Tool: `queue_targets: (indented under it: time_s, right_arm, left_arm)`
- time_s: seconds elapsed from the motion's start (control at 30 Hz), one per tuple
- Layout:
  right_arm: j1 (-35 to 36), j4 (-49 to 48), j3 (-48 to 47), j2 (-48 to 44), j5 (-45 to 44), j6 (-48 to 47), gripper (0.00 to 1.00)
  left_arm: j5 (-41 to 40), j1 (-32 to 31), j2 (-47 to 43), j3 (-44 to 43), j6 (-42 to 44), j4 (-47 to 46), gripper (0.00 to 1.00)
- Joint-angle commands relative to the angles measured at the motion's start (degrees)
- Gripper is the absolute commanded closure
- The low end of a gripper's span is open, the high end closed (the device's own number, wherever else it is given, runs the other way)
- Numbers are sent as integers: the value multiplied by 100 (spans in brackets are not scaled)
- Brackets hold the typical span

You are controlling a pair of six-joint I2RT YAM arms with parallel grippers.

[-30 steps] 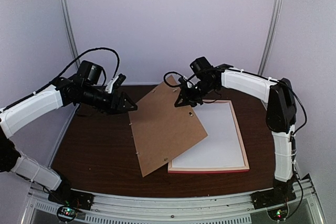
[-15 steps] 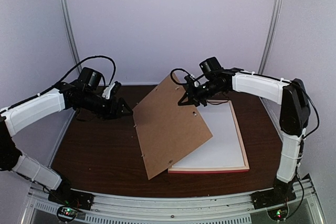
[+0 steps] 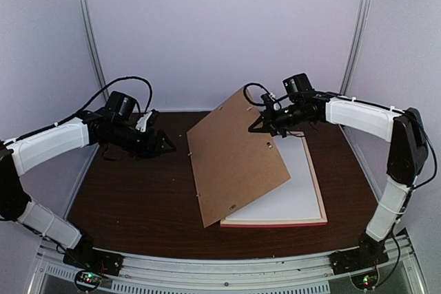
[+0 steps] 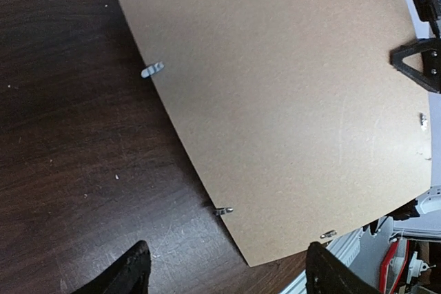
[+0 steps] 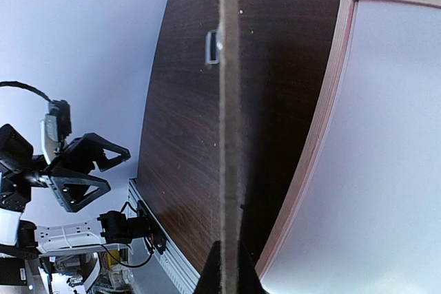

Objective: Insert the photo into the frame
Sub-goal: Place the backboard on the frame body.

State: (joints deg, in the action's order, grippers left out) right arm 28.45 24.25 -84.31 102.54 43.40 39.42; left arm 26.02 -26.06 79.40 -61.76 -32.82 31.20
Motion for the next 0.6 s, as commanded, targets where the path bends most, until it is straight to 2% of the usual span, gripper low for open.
queue_targets:
  time_s: [0.0,0.37,0.57]
  right_arm:
    - [-289,-711,249,-716,334,226,100]
    - [-1341,-862,1198,-1943,639,439,100]
    - [-1979,-864,1647,-2337,940,449,100]
  left_arm:
    - [128,47,137,80,-237,-400,22]
    - [633,40,579,375,-735,-1357,22]
    - [490,-143,825,389,-812,-1595,22]
